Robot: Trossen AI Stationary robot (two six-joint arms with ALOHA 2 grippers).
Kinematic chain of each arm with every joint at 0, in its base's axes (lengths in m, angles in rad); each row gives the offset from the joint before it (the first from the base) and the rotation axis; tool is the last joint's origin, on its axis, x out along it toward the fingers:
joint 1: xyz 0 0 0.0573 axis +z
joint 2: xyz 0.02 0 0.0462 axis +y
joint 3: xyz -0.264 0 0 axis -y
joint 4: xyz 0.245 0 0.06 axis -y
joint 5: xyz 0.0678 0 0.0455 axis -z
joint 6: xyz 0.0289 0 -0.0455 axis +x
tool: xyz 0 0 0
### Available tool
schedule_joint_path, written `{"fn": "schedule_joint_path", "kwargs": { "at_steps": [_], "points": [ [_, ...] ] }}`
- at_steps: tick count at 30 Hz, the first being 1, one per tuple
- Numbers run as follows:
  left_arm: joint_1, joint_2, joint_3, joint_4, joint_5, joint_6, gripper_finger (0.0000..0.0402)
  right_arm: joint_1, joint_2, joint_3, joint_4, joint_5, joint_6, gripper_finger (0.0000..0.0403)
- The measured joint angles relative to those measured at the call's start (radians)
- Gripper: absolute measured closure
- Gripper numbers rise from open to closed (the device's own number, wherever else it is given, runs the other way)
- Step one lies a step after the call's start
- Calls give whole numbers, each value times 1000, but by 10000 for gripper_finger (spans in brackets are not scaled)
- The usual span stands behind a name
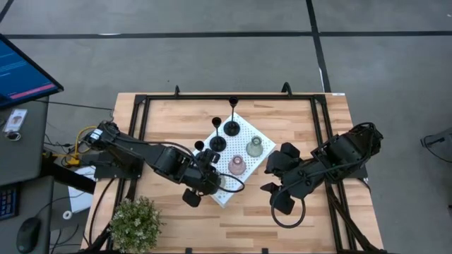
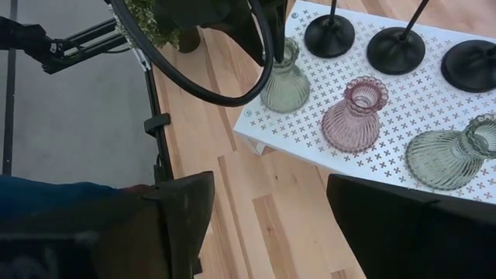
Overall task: Pick & Place candle stick holders
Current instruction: Put the green glass candle holder on the shelf, then return to Home Position
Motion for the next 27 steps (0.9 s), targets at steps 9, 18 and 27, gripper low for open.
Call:
{"fn": "schedule_joint_path", "kwargs": {
  "at_steps": [9, 18, 27],
  "points": [
    [0, 0, 0, 9, -7, 2, 285, 0, 0, 0, 3, 0, 0, 159],
    [3, 0, 0, 73, -7, 2, 284, 0, 0, 0, 4, 0, 0, 159],
    [8, 0, 0, 117, 1, 2, 284, 0, 0, 0, 8, 0, 0, 159]
  ]
}}
